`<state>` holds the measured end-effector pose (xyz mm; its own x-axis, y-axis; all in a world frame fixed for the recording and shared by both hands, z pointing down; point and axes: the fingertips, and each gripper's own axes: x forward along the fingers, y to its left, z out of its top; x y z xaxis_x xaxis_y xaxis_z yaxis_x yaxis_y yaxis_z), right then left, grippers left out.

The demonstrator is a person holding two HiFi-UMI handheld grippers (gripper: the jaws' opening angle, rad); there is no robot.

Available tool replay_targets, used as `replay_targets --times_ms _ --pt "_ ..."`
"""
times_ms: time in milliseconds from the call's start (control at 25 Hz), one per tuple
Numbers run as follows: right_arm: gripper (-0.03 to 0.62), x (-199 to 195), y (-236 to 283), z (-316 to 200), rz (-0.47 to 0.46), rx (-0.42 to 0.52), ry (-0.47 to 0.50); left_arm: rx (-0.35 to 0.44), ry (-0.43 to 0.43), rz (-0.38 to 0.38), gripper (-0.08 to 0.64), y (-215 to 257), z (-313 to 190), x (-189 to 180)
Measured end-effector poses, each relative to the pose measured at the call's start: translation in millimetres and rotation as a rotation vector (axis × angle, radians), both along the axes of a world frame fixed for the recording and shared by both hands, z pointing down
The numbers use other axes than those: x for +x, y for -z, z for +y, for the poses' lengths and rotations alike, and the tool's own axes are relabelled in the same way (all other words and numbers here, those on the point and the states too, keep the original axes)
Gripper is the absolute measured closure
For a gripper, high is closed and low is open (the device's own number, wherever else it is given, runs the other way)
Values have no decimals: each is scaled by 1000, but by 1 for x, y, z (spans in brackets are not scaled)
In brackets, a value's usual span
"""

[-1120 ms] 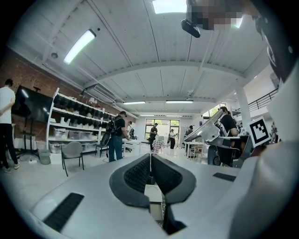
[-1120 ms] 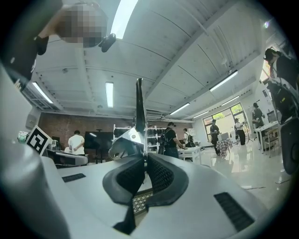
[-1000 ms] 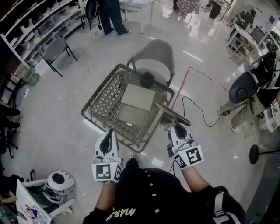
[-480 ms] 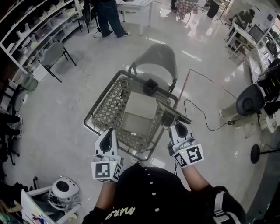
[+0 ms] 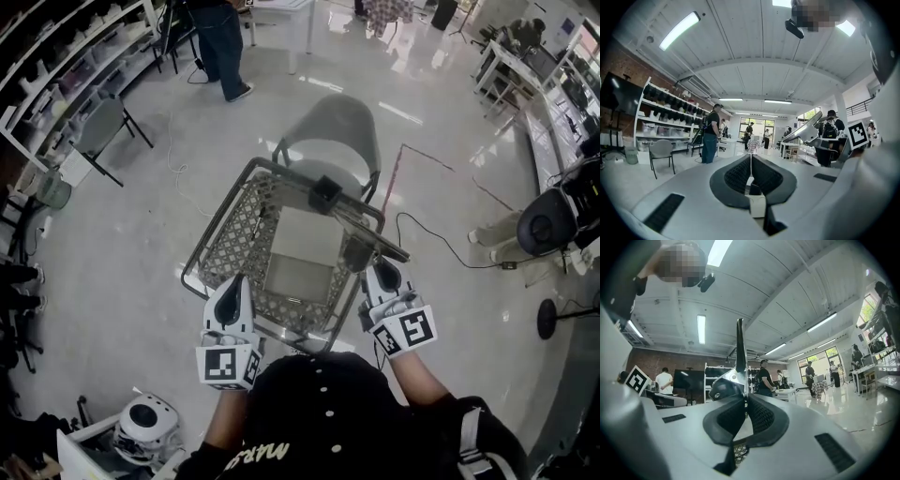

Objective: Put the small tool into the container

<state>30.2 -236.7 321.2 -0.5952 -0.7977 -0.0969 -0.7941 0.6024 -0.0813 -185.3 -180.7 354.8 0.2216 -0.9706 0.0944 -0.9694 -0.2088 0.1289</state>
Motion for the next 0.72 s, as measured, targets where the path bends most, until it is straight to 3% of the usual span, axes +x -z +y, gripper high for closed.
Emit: replay_targets --times_ms 400,720 --pt "577 -9 -7 -16 39 -11 12 -20 -30 -2 528 -1 -21 -3" --pt "577 7 -15 -26 88 -30 85 -65 45 36 528 -10 -14 22"
